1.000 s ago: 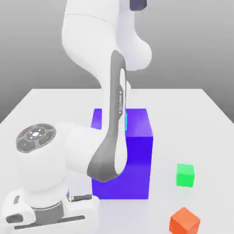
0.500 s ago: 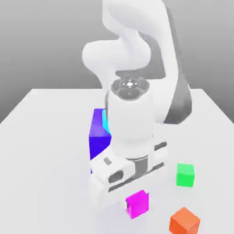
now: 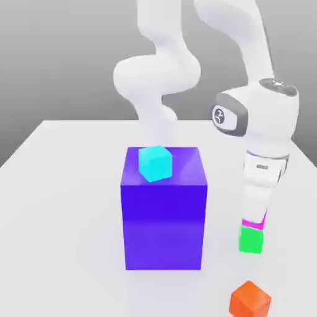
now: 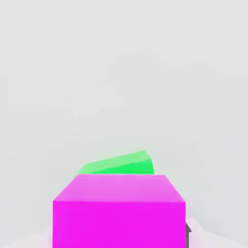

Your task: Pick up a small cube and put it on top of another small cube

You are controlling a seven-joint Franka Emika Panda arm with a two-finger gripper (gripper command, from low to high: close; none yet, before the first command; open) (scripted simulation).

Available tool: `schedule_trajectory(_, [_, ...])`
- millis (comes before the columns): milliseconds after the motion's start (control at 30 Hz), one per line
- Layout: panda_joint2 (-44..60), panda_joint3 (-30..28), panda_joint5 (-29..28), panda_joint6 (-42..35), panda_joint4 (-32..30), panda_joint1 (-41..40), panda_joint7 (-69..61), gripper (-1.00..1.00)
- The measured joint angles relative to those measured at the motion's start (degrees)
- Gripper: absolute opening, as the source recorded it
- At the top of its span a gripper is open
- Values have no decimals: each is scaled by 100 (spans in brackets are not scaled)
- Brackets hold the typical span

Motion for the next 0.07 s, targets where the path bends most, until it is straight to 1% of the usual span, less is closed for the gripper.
schedule_trajectory(67, [0, 0, 0, 0, 0, 0, 0, 100])
